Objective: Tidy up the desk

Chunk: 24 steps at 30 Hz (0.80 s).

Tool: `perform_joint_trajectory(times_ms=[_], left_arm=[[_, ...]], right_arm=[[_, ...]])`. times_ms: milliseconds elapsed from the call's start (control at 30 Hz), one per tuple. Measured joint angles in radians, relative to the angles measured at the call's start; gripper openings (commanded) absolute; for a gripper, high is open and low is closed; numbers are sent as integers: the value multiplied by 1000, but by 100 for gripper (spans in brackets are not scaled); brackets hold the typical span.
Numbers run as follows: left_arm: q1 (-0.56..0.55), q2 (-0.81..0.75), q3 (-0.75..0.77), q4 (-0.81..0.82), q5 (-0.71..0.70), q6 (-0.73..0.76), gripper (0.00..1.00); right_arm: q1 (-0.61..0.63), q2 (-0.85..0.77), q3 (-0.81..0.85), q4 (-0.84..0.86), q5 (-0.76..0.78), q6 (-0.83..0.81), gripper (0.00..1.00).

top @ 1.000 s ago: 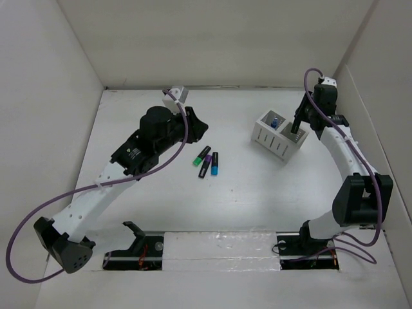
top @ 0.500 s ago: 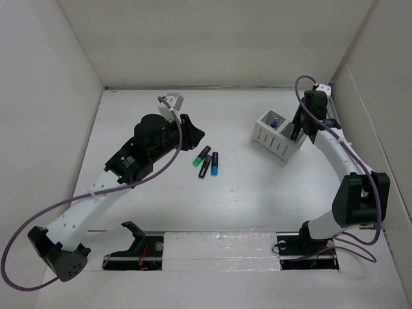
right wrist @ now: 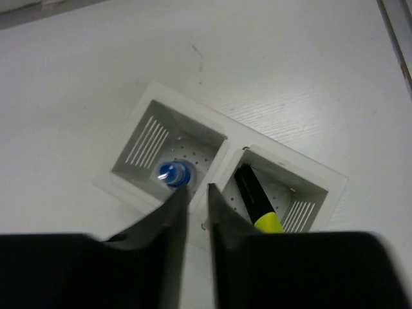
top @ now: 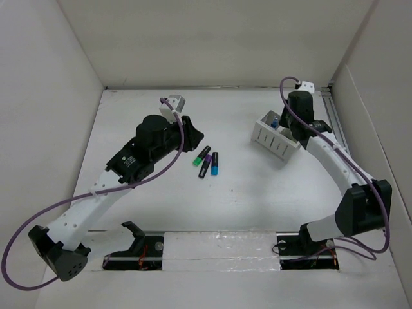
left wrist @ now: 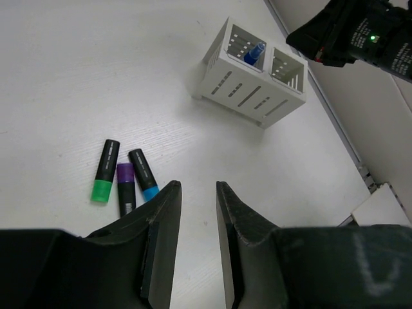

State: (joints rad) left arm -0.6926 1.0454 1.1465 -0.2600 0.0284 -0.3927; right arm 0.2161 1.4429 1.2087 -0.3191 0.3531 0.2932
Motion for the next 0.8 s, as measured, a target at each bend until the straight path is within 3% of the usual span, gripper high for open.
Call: perform_joint_trajectory(times_ms=[33,67,233,300,333,367,467,600,800], left_arm=[[0,5,0,0,-1,4,25],[0,11,0,0,-1,10,25],[0,47,0,0,-3,32,25],[0,53,0,0,-3,41,25],[0,53,0,1,-3,45,25],[0,53,0,2,-3,49,25],[0,63,0,7,0,59,25],[0,95,0,9,2,71,25],[10,117,0,-10,-36,98,25]], right_arm=[[15,-11,1,-2,-11,-1,2],[34,-21,1,-3,-26,4,0],[243,-42,-24,7,-78,29,1],[352,-13,-30,4,-89,50,20],[363,-8,-30,4,-90,55,36],[448,38,-29,1,-92,69,42],[546,135,-8,-27,-91,74,54],[611,275,57,-76,-92,77,56],[614,394,125,-100,-99,79,55]])
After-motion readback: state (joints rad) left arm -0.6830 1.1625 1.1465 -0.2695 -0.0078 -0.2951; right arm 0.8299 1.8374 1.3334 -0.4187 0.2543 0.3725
